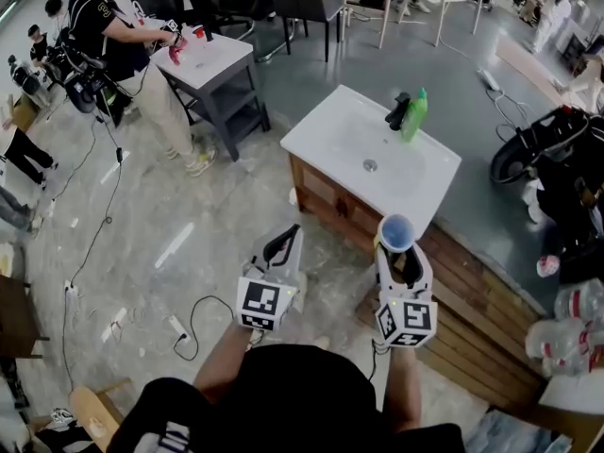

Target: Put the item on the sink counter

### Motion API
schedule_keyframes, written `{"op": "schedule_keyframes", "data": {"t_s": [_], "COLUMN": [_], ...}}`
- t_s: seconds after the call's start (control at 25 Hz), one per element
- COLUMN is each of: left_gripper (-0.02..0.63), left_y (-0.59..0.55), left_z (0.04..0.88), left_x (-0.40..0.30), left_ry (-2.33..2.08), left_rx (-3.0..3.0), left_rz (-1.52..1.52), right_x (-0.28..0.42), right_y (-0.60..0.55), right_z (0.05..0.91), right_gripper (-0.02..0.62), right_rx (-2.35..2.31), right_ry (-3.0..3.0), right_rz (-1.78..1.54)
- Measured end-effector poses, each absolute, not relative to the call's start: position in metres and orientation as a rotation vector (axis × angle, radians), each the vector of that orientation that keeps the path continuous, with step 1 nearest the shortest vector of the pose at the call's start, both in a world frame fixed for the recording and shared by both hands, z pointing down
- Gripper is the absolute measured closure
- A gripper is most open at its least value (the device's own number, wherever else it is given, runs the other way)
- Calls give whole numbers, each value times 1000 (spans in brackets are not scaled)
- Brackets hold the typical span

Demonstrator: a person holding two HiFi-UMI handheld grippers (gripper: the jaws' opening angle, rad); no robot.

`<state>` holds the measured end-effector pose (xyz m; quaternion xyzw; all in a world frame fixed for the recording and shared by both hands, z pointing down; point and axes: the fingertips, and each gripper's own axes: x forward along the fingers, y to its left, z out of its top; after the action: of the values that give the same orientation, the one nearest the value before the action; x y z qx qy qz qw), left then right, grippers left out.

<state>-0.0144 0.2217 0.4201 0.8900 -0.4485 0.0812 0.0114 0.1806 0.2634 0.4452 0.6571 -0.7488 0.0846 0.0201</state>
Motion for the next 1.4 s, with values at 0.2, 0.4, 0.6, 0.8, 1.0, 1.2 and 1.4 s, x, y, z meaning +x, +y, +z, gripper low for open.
{"op": "schedule_keyframes", "data": {"t_s": [0.2,0.4,0.6,0.8,1.0,1.2,1.4], "left_gripper": [604,603,603,603,604,603,603], "left_y": [170,117,70,29,-9,-41,-72], "left_z": [419,422,420,429,433,441,443], "left_x": [-21,-32,-40,-49,-60,-69,-78], "left_ry": [-1390,-1388,-1388,-1373,-1366,-1353,-1351], "left_rx": [2758,2756,2745,2728,2715,2678,2703], "left_rz": [258,270,306,296,270,285,280], "right_x": [172,162,151,142,129,120,113], "right_y": [211,159,113,71,32,0,-32], "right_z": [445,446,445,451,450,456,461], "right_gripper": [353,353,353,353,353,353,353], "right_rx": [2014,2009,1999,1992,1986,1984,1990], "right_ry": [-2315,-2303,-2299,-2291,-2284,-2275,-2265], "right_rz": [273,292,294,301,307,308,310]}}
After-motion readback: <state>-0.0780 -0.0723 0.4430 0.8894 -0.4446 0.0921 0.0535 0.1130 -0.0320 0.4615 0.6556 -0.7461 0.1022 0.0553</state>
